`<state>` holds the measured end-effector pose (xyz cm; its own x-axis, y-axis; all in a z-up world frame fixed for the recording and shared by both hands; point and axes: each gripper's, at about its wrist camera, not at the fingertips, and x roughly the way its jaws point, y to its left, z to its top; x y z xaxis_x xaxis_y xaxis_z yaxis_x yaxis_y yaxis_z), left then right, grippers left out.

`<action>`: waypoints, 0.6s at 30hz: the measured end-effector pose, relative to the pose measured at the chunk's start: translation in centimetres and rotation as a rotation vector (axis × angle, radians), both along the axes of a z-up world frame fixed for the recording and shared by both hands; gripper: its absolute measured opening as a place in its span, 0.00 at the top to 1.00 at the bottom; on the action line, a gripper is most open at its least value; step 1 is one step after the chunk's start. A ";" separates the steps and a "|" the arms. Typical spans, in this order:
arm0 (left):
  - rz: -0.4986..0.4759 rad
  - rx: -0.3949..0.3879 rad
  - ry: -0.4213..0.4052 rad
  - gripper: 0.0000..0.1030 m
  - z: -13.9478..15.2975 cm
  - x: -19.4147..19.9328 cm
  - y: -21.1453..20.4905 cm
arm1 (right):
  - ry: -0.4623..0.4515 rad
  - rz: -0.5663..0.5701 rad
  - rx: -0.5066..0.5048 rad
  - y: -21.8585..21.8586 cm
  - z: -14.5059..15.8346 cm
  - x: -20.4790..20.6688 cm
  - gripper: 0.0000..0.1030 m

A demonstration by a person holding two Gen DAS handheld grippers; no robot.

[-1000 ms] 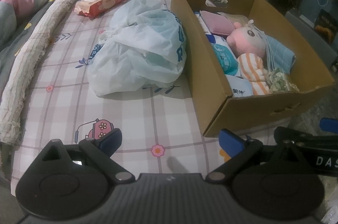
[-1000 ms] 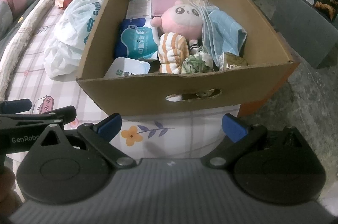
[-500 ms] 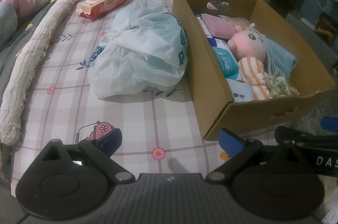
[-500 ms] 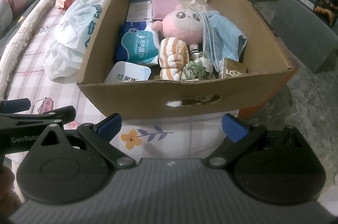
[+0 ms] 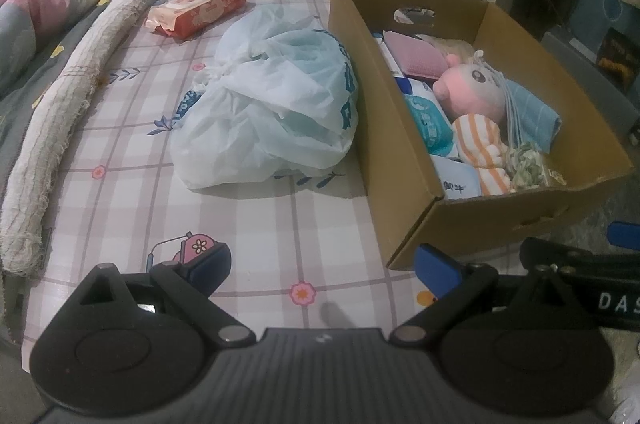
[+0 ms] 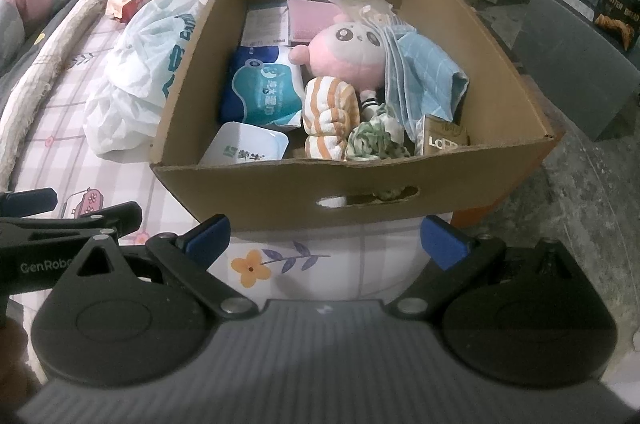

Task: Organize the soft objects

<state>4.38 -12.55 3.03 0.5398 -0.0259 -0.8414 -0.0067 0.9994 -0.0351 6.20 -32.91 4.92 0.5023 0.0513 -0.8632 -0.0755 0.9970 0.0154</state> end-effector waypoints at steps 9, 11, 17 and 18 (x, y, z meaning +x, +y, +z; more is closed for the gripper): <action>0.002 -0.002 -0.004 0.04 0.1 0.0 0.2 | -0.002 0.000 -0.001 0.2 0.2 0.0 0.01; 0.003 -0.001 -0.006 0.04 0.2 0.0 0.2 | -0.002 -0.001 -0.001 0.3 0.2 0.0 0.01; 0.004 -0.002 -0.008 0.04 0.2 -0.1 0.2 | -0.002 0.000 0.000 0.2 0.2 0.0 0.01; 0.004 -0.002 -0.008 0.04 0.2 0.0 0.2 | -0.002 0.000 -0.001 0.2 0.2 -0.1 0.01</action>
<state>4.34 -12.34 3.28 0.5465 -0.0248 -0.8371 -0.0108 0.9993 -0.0367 6.14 -32.69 5.12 0.5044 0.0507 -0.8620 -0.0757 0.9970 0.0144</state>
